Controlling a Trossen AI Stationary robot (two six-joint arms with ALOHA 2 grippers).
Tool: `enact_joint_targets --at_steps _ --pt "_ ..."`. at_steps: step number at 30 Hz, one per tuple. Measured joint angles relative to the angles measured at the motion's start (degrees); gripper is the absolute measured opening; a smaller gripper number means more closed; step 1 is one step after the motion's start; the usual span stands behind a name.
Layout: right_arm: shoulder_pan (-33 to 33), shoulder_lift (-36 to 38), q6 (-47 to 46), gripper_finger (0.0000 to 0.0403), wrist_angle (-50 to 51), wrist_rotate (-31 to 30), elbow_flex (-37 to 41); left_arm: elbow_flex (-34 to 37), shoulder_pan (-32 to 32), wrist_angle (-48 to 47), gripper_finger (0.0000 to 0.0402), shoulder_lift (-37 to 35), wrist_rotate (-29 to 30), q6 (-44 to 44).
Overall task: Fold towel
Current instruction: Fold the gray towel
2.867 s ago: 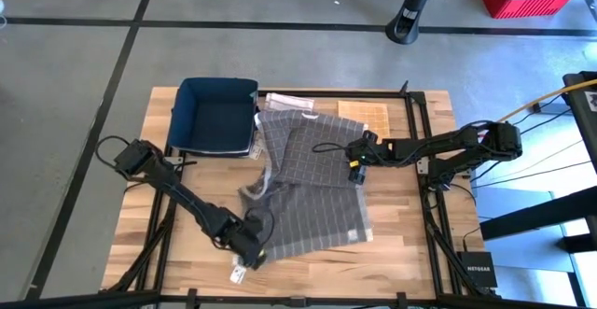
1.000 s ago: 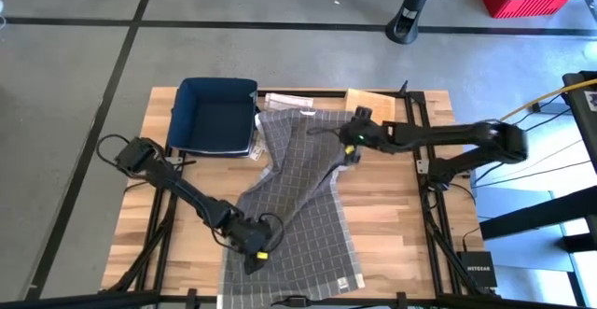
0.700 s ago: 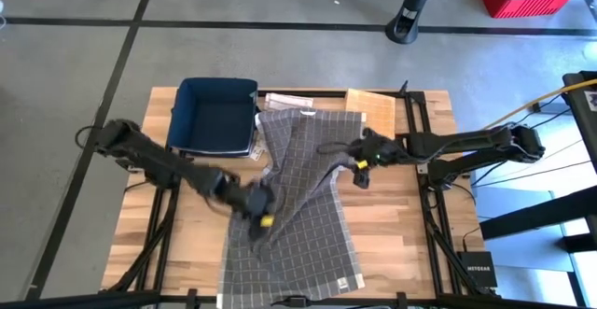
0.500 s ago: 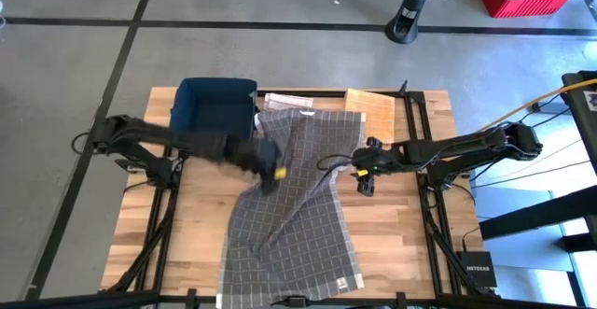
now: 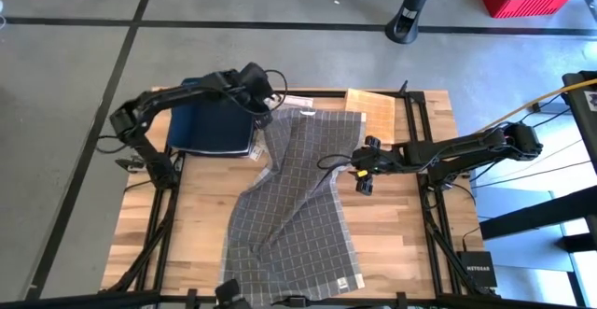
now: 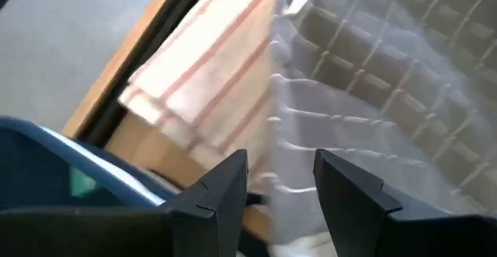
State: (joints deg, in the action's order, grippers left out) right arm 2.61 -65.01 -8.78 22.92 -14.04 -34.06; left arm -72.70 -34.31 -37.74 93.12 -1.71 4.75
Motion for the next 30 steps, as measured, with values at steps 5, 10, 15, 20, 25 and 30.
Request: enact_joint_targets --at_steps 5,10,15,20,25,30 --pt "0.0 0.0 0.3 0.0211 0.0 -0.5 0.0 -10.6 0.0 -9.6 0.0143 7.2 -0.5 4.8" --pt "0.0 0.0 0.2 0.0211 0.0 -0.5 0.0 -20.3 0.4 -22.4 0.0143 15.3 0.1 7.1" --pt "0.0 0.0 0.2 0.0211 0.0 -0.5 0.0 -21.7 0.1 -27.9 0.0143 18.6 0.8 8.5" --pt "0.0 0.0 0.3 0.0211 0.2 -0.5 0.0 -21.7 0.2 -27.2 0.0127 18.9 5.3 9.2" --pt "0.0 0.0 0.3 0.0211 0.3 -0.8 0.0 -23.1 0.1 -25.1 0.0116 18.6 8.1 9.0" --pt "0.0 0.0 0.3 0.0211 0.1 -0.8 0.0 -23.2 -0.1 -22.2 0.0116 18.6 7.9 10.4"
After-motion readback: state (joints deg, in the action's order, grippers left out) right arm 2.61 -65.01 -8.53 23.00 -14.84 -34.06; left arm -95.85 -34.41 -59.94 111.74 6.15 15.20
